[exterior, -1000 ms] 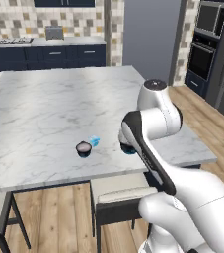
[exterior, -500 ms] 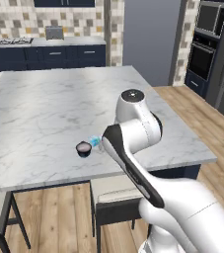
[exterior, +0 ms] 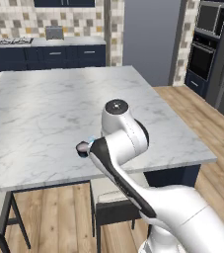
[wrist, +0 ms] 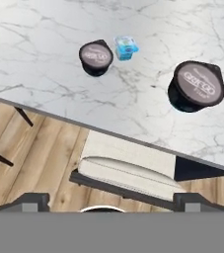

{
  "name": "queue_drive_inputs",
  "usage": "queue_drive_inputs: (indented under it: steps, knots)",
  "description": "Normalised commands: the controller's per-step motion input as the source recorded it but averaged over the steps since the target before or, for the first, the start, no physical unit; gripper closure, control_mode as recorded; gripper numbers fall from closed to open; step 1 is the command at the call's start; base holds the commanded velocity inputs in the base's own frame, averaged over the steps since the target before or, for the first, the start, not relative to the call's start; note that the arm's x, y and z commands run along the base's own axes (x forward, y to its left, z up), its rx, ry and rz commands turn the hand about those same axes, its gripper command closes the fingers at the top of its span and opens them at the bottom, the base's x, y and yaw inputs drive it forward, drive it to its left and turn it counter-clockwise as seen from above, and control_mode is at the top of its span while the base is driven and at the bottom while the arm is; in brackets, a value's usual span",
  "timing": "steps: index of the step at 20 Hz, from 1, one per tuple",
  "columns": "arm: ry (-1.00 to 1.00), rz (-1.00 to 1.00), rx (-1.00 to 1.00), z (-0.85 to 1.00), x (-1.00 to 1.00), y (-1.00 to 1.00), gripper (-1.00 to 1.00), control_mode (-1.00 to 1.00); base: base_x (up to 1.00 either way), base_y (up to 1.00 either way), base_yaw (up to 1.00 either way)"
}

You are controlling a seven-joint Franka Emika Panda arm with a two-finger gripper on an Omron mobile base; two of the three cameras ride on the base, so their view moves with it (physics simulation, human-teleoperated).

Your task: Stack the yogurt containers by placing the smaller containers on top of the larger containers.

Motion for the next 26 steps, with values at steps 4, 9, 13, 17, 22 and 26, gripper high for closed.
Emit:
queue_drive_inputs:
  steps: [4, 9, 13, 17, 22, 26]
  knots:
    - [-0.09, 0.00, -0.06, -0.06, 0.01, 0.13, -1.00, -1.00, 0.00, 0.00, 0.00]
    - [-0.02, 0.00, -0.01, 0.00, 0.09, 0.09, -1.00, -1.00, 0.00, 0.00, 0.00]
    - [0.00, 0.00, -0.05, 0.00, 0.18, 0.08, -1.00, -1.00, 0.00, 0.00, 0.00]
    - [0.00, 0.00, -0.10, -0.03, 0.24, 0.14, -1.00, -1.00, 0.00, 0.00, 0.00]
    - [0.00, 0.01, -0.03, -0.15, 0.26, 0.10, -1.00, -1.00, 0.00, 0.00, 0.00]
    - [0.00, 0.01, -0.03, -0.23, 0.22, 0.05, -1.00, -1.00, 0.00, 0.00, 0.00]
